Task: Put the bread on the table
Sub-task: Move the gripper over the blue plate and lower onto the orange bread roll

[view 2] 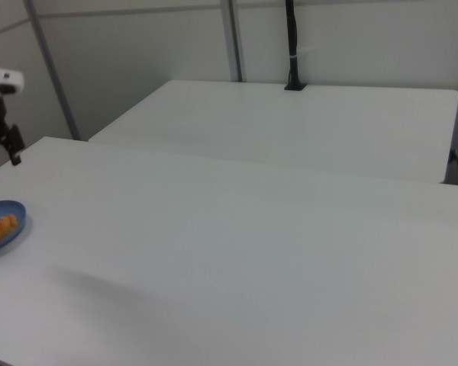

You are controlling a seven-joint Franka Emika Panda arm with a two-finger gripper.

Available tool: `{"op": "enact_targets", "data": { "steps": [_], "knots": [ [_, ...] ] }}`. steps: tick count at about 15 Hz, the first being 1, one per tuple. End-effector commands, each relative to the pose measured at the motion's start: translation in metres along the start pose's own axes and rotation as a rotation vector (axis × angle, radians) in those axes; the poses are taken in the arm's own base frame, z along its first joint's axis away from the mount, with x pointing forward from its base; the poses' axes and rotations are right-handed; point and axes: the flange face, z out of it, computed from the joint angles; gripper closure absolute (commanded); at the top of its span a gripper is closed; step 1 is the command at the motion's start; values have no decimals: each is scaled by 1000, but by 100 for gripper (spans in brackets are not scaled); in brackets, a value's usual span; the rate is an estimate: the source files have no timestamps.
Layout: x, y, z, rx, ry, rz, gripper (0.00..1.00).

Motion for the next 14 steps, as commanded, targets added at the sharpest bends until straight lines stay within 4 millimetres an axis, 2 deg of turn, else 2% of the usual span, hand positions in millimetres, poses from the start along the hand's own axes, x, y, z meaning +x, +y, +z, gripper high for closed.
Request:
{"op": "enact_targets", "data": {
  "steps": [1,3,5,9,10,12,14],
  "knots": [
    [-3,-49,82,-52,-2,-4,0],
    [-6,-67,124,-60,8,-18,0],
    [-8,-77,159,-91,20,-19,0],
    [-24,-91,205,-134,19,-47,0],
    [-27,-94,211,-141,15,-54,0],
    [-30,-97,216,-145,14,-56,16],
    [-30,-96,219,-158,21,-67,42]
  ]
}}
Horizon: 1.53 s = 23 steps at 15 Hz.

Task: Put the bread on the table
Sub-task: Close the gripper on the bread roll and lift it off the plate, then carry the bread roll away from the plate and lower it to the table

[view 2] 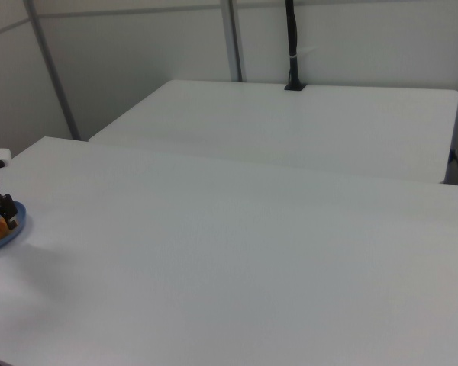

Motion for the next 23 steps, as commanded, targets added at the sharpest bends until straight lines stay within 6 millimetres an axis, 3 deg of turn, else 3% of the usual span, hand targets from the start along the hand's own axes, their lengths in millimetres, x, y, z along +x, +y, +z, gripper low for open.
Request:
{"op": "enact_targets", "data": {
  "steps": [1,4,5,8,10,13,16,18,21,23],
  "knots": [
    [-1,-3,0,-15,33,1,54],
    [0,-6,0,7,57,-7,96],
    [1,-8,-2,20,68,-8,100],
    [-1,-11,-5,23,73,-17,100],
    [-1,-12,-19,31,84,-19,100],
    [0,10,-80,31,96,-13,100],
    [10,57,-142,30,90,-26,100],
    [21,104,-182,39,81,-41,100],
    [31,193,-229,16,41,-67,100],
    [49,272,-234,-24,-8,-72,100]
  ]
}}
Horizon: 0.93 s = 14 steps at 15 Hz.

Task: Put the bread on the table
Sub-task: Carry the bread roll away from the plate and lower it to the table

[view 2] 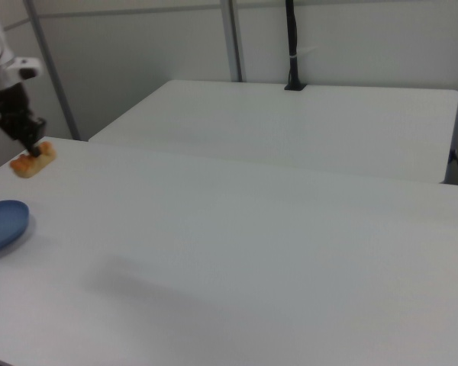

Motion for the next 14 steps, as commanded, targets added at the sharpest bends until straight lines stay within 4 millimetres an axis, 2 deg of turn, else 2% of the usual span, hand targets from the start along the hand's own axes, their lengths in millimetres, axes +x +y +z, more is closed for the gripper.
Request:
{"op": "enact_targets", "data": {
  "steps": [1,3,6,8,9,10,11,13,14],
  "knots": [
    [13,133,-11,-25,-76,-8,100],
    [24,221,-10,-15,-73,13,100],
    [22,345,-7,-6,-52,10,100],
    [24,411,4,12,48,49,97],
    [30,443,19,12,98,99,97],
    [37,464,35,4,138,138,94],
    [54,473,63,-31,171,154,89],
    [69,472,95,-54,179,148,84],
    [79,462,112,-53,171,132,81]
  ]
}}
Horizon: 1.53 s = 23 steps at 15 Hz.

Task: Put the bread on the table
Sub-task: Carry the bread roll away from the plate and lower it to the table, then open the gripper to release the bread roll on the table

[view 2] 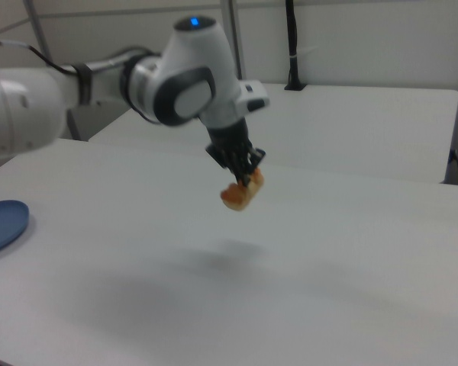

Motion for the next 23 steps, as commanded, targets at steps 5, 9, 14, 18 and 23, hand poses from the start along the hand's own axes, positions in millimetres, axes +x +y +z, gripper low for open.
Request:
{"op": "enact_targets", "data": {
  "steps": [5,9,14,18,23],
  "knots": [
    [37,-94,129,5,3,-83,69],
    [39,-122,159,-4,61,-77,60],
    [42,-124,139,3,77,-77,42],
    [29,-109,75,-13,84,-44,0],
    [-9,-89,-13,-60,-22,118,0]
  ]
}}
